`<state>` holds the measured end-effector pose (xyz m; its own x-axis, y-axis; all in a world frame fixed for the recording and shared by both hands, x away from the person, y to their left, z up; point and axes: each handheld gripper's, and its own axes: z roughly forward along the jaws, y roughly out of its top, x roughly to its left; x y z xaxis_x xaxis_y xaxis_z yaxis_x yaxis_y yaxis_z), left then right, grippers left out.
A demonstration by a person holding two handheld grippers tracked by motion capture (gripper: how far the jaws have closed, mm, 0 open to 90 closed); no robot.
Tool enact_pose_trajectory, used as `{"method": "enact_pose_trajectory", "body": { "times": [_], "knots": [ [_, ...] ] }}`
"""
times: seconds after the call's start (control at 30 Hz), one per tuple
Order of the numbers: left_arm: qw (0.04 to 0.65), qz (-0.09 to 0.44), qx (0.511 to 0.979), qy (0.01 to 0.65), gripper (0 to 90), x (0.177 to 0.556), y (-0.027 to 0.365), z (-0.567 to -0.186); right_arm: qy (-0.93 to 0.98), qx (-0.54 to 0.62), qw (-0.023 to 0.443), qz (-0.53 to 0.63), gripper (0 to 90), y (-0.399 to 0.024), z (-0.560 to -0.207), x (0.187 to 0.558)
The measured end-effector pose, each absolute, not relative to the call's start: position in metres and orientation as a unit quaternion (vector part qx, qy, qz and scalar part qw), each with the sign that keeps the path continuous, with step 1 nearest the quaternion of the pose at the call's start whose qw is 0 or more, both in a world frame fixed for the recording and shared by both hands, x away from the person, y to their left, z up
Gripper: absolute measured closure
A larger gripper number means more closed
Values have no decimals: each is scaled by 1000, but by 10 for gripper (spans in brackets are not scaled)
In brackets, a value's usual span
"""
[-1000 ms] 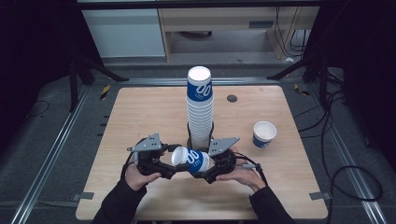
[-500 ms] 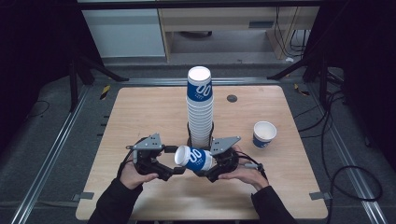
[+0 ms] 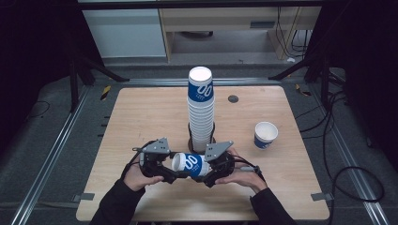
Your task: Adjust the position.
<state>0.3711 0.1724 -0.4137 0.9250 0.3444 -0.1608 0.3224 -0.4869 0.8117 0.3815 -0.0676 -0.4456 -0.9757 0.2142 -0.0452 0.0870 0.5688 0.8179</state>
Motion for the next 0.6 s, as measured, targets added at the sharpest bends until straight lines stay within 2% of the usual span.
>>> {"method": "enact_pose_trajectory", "body": {
  "times": [0.27, 0.37, 0.6],
  "knots": [
    [472, 15, 861, 188, 259, 370, 173, -412, 881, 88, 65, 459, 123, -67, -446, 382],
    [476, 22, 858, 192, 263, 371, 176, -411, 877, 96, 59, 467, 70, -69, -445, 383],
    [499, 38, 842, 203, 263, 375, 191, -405, 853, 119, 66, 503, 69, -84, -434, 387]
  ]
}}
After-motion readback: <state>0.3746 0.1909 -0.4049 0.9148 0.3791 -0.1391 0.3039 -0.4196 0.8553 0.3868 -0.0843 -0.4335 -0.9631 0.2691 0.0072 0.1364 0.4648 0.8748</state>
